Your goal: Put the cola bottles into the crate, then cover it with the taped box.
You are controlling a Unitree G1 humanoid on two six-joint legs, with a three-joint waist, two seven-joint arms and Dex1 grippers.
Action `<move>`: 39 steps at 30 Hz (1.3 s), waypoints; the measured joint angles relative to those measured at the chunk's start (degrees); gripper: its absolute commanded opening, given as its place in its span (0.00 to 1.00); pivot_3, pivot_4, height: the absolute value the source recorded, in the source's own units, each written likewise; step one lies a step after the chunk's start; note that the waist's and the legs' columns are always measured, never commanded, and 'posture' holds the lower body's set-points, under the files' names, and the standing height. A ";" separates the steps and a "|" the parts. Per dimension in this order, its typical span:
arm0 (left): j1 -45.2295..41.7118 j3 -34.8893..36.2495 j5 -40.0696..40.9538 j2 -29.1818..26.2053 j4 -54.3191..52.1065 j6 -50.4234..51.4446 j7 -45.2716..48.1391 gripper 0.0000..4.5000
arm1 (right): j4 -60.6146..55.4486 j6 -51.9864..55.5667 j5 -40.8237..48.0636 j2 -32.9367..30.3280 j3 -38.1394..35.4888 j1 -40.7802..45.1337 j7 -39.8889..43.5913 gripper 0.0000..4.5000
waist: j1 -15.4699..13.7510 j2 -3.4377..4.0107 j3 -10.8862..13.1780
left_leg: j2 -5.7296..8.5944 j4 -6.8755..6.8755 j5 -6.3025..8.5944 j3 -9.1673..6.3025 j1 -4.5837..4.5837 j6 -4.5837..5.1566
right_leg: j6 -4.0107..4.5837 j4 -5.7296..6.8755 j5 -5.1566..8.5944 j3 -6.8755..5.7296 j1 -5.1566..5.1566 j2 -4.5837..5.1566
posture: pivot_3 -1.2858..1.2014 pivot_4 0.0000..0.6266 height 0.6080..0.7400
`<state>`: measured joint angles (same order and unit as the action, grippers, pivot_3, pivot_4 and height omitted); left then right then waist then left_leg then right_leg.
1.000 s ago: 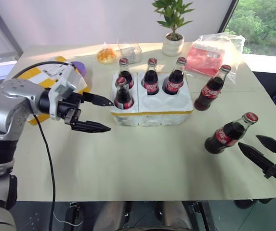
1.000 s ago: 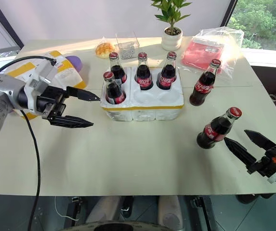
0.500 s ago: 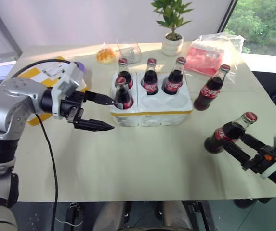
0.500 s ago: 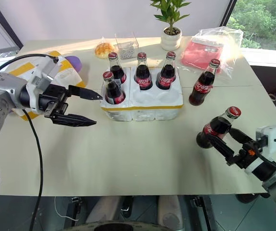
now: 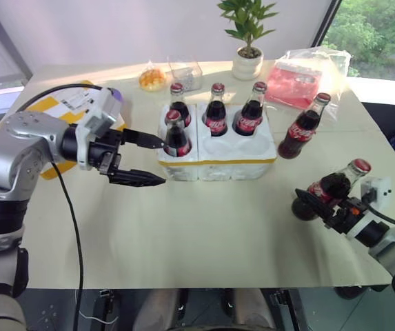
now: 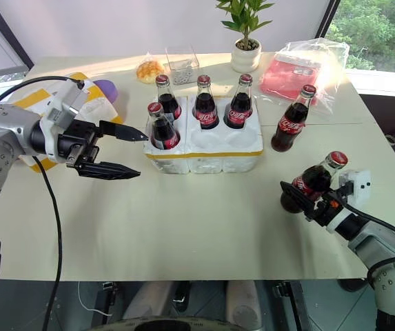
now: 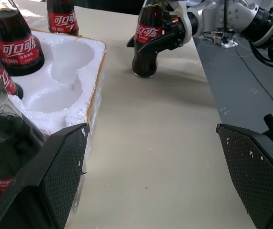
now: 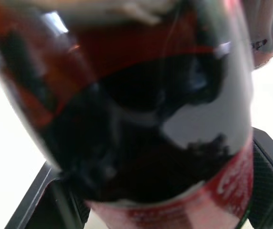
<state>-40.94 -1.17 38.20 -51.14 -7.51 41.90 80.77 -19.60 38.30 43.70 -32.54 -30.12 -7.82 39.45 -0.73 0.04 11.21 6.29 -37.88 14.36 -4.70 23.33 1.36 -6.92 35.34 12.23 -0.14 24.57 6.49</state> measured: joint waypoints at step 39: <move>3.19 2.73 1.16 1.71 -2.84 -1.24 -7.40 1.00 | 27.92 -4.38 -17.67 10.46 39.23 53.32 0.27 0.64 | 1.82 -0.05 0.09 | 0.16 0.20 -0.12 0.04 0.18 -0.19 | 0.02 0.66 -0.04 0.06 0.68 -0.02 | 0.52 0.24 1.00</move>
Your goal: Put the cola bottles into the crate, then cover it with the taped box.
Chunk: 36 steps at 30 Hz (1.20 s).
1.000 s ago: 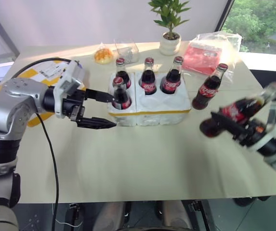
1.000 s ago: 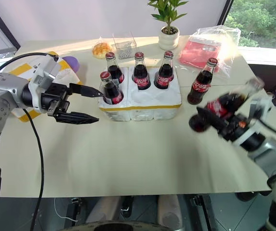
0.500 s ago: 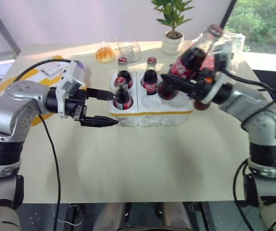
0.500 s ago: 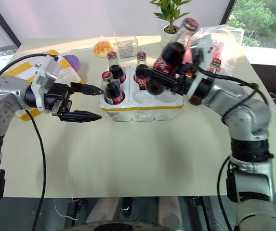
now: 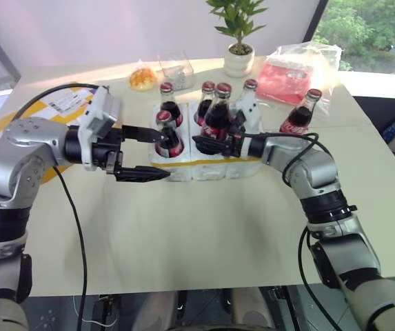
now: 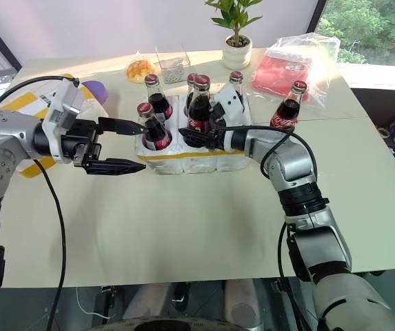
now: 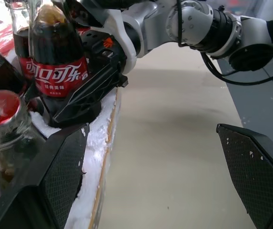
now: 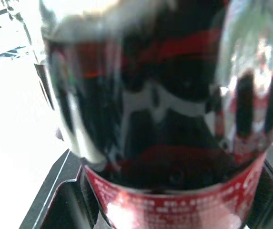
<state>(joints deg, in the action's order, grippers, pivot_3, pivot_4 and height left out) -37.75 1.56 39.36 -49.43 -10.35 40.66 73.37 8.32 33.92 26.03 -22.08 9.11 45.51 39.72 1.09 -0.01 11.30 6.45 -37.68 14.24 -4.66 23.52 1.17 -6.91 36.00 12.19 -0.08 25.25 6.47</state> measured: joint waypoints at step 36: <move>-6.09 -3.14 -3.52 3.75 7.16 -3.20 3.54 1.00 | -21.96 13.22 5.05 -16.46 -31.31 -26.86 -12.71 0.98 | -0.45 -0.06 -0.02 | 0.00 -0.01 -0.03 0.02 -0.04 -0.01 | 0.01 0.01 0.01 0.01 -0.10 0.05 | 0.52 0.24 1.00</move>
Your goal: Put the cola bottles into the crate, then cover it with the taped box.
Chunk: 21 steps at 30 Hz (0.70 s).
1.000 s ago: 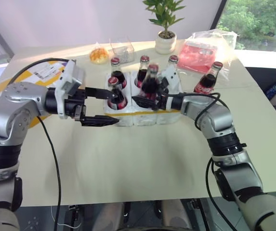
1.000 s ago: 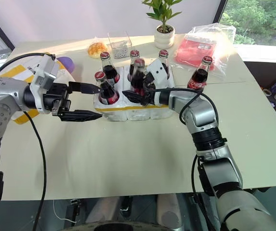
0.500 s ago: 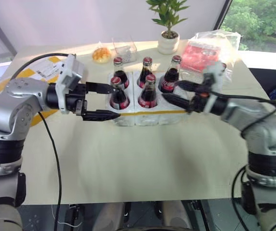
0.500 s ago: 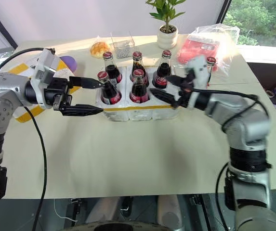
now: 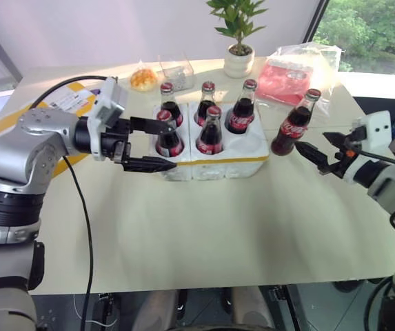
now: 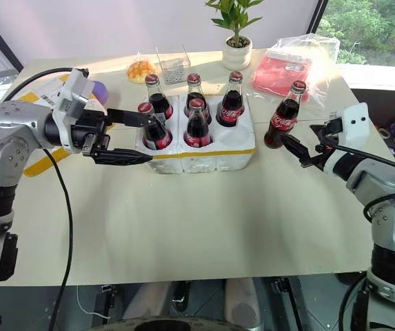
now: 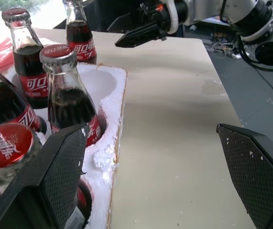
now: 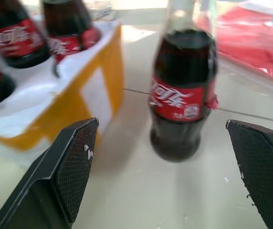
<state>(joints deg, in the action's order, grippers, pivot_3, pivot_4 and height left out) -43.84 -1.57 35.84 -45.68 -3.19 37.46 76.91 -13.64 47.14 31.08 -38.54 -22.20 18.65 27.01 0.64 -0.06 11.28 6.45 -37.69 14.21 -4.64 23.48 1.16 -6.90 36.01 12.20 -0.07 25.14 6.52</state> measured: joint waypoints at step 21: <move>-0.08 0.29 -0.18 0.15 -1.57 -0.10 -2.02 1.00 | 32.54 -18.73 -9.73 5.85 10.57 17.82 4.13 0.98 | 0.19 -0.01 0.00 | -0.01 0.03 -0.01 -0.01 -0.01 -0.01 | 0.00 0.00 0.00 -0.01 0.01 -0.06 | 0.52 0.24 1.00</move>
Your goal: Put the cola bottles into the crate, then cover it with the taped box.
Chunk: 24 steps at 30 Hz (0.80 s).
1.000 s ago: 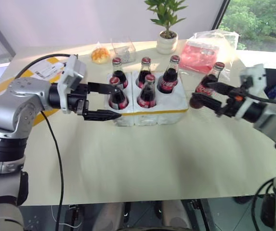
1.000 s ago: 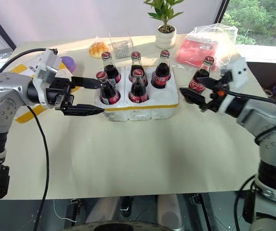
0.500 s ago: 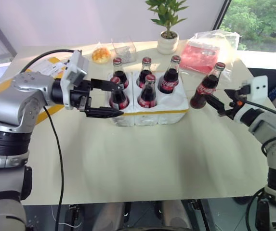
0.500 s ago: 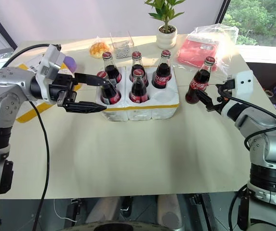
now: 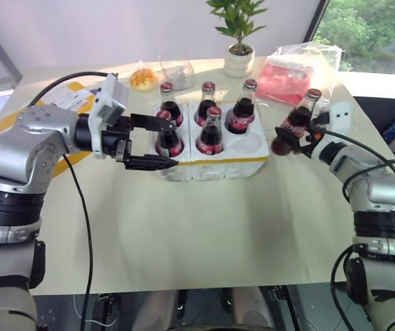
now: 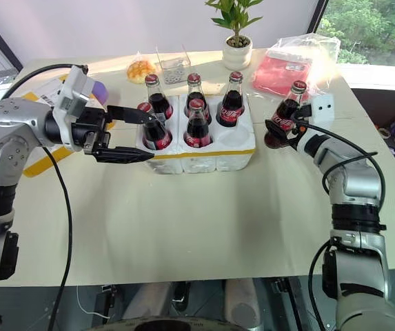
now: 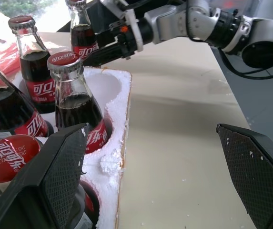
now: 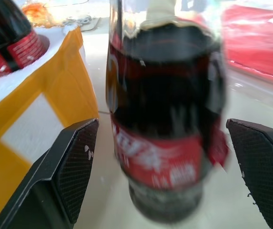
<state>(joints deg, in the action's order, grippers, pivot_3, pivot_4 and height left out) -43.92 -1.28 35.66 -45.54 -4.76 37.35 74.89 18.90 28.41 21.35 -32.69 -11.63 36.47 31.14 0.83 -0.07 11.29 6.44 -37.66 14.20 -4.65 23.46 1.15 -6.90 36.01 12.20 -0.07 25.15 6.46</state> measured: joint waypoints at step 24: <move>3.09 1.57 0.15 -0.01 -1.76 1.07 -2.16 1.00 | -26.12 17.86 30.73 0.58 -10.13 6.25 4.44 0.64 | -0.04 0.07 0.05 | -0.02 0.30 -0.06 0.00 0.03 -0.10 | 0.01 -0.04 0.00 0.05 0.17 0.02 | 0.52 0.24 1.00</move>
<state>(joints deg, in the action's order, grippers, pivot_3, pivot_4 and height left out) -40.83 0.29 35.81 -45.55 -6.52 38.42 72.73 -7.22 46.27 52.07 -32.11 -21.76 42.72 35.58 0.79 0.00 11.34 6.43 -37.37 14.14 -4.65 23.49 1.05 -6.89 35.97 12.20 -0.02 25.32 6.48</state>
